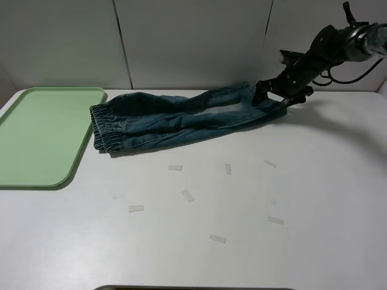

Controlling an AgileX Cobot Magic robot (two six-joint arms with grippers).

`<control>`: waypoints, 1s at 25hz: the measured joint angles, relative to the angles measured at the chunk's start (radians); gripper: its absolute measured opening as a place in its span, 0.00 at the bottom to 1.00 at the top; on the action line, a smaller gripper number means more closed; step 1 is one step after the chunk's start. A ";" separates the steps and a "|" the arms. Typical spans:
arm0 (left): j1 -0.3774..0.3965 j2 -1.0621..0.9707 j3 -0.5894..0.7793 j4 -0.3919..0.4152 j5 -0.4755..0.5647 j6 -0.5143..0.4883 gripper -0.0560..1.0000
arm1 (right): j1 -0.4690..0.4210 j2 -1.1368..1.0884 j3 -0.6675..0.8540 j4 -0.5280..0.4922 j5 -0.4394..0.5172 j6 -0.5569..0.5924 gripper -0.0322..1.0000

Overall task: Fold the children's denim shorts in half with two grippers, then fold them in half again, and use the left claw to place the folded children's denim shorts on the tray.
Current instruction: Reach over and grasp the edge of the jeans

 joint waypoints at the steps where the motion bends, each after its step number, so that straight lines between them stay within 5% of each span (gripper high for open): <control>1: 0.000 0.000 0.000 0.000 0.000 0.000 0.82 | -0.003 0.003 -0.003 0.003 -0.004 0.001 0.70; 12: 0.000 0.000 0.000 0.000 0.000 0.000 0.82 | -0.006 0.009 -0.011 0.013 0.027 0.001 0.69; 15: 0.000 0.000 0.000 0.000 0.000 0.000 0.82 | 0.001 0.009 -0.011 0.048 0.076 0.001 0.54; 20: 0.000 0.000 0.000 0.000 0.000 0.000 0.82 | 0.020 0.013 -0.011 0.064 0.148 0.002 0.11; 25: 0.000 0.000 0.000 0.000 0.000 0.000 0.82 | 0.031 -0.003 -0.011 -0.008 0.203 0.004 0.07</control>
